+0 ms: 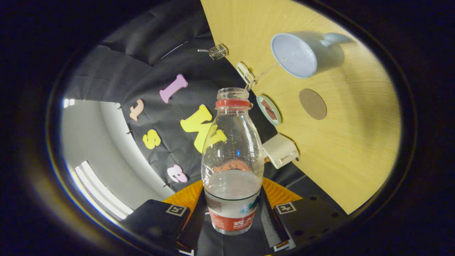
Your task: Take the bottle from table, then pour the juice into the cup, finally place the bottle on the coaster
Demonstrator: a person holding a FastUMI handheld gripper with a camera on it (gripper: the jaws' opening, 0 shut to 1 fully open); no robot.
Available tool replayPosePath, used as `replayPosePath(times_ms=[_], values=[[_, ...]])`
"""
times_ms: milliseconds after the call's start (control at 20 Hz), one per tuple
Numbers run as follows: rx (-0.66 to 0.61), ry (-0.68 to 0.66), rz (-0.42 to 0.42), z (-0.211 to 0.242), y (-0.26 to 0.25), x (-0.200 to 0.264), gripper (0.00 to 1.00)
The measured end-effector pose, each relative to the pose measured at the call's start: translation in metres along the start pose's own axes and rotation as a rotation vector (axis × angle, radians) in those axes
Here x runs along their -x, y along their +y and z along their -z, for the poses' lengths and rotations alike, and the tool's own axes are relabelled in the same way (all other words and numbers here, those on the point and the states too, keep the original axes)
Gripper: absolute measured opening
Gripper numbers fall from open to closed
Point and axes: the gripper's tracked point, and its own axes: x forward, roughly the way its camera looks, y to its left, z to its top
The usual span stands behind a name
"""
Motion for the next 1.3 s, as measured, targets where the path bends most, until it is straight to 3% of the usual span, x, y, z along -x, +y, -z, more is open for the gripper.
replayPosePath(times_ms=[650,950,1300], values=[[-0.133,-0.015,-0.093,-0.014,0.038,0.006,0.76],[-0.156,-0.026,-0.081,-0.023,0.030,0.007,0.76],[-0.053,0.004,0.014,-0.016,0.013,0.005,0.77]])
